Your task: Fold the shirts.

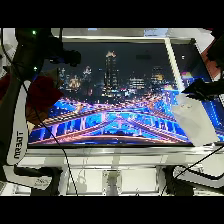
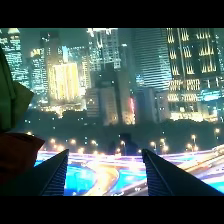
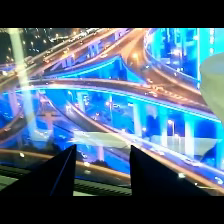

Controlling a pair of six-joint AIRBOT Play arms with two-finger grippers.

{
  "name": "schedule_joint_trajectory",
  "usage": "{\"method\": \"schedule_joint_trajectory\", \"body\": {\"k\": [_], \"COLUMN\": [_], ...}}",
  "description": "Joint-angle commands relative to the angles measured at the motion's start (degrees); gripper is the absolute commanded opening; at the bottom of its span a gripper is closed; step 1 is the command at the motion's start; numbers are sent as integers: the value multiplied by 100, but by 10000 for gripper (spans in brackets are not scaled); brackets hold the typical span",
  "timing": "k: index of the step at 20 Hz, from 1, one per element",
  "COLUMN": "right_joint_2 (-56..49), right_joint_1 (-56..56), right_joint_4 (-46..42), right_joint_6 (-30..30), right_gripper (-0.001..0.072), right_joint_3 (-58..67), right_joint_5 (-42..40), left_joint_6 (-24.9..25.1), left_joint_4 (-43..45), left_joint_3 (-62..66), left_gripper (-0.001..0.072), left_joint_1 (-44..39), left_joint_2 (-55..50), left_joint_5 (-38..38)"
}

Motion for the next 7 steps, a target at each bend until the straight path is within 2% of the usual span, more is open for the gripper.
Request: {"method": "schedule_joint_trajectory", "body": {"k": [1, 7], "right_joint_2": [4, 4], "right_joint_1": [553, 634], "right_joint_4": [-361, -363], "right_joint_6": [-50, -50], "right_gripper": [382, 382], "right_joint_3": [-2, -2], "right_joint_5": [-131, -131], "left_joint_6": [-15, -13], "left_joint_4": [-37, -37], "left_joint_3": [-2, -2], "left_gripper": [537, 538], "left_joint_1": [0, 0], "left_joint_2": [-4, -9], "left_joint_5": [-50, 11]}}
